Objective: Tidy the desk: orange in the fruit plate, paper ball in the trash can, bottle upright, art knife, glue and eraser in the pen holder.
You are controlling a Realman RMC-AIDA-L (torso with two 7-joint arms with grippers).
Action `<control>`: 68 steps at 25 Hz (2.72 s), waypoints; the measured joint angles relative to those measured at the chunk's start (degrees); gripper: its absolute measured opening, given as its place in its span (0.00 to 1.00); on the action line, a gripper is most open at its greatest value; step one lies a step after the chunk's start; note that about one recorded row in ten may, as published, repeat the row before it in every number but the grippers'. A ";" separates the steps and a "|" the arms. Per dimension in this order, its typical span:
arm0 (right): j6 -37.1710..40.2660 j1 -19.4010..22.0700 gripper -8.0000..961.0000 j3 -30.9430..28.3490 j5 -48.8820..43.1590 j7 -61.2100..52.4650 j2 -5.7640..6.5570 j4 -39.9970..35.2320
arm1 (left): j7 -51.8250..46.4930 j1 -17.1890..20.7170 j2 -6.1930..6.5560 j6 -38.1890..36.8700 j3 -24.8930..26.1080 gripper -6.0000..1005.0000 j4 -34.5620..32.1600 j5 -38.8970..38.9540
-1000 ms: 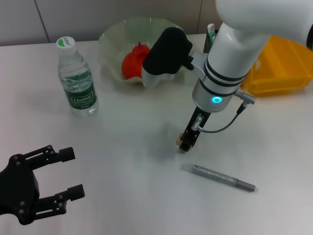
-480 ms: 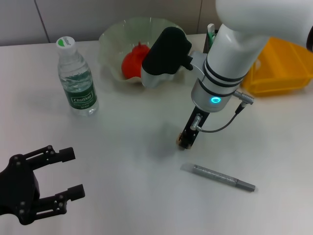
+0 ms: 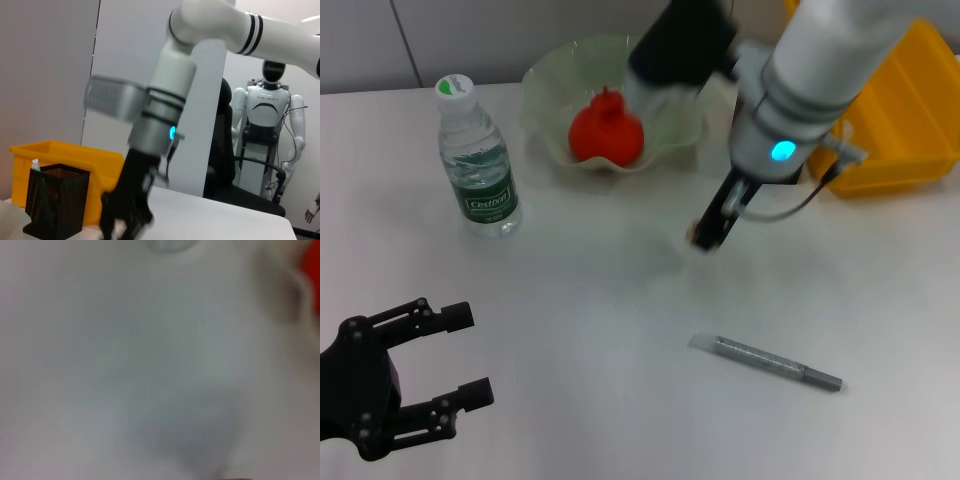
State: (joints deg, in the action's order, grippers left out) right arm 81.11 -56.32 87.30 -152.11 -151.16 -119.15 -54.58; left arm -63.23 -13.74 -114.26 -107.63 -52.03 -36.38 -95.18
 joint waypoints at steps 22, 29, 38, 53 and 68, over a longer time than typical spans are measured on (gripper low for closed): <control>-4.38 8.98 0.28 -20.32 -10.80 8.51 1.39 -16.84 | -0.38 0.68 0.02 -0.04 -0.13 0.77 0.00 0.00; -9.65 9.69 0.29 -20.31 -10.84 12.27 0.96 -14.06 | -0.57 0.78 -0.24 -0.69 0.00 0.77 0.00 0.00; -15.27 9.65 0.29 -20.33 -10.49 14.52 0.98 -9.06 | -1.39 1.08 -0.60 -0.83 0.00 0.77 0.09 0.00; -10.06 10.26 0.63 -20.35 -10.38 12.40 0.42 -15.11 | -1.46 0.56 -0.37 -0.82 0.53 0.77 0.09 0.05; 25.01 4.40 0.68 -17.59 -6.10 4.83 -0.09 -21.34 | -0.68 0.26 -0.13 -0.45 0.52 0.77 0.09 -0.01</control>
State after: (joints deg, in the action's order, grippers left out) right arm 106.12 -51.92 69.72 -158.21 -146.33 -119.24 -75.93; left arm -63.90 -13.48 -114.39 -108.08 -51.50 -36.30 -95.19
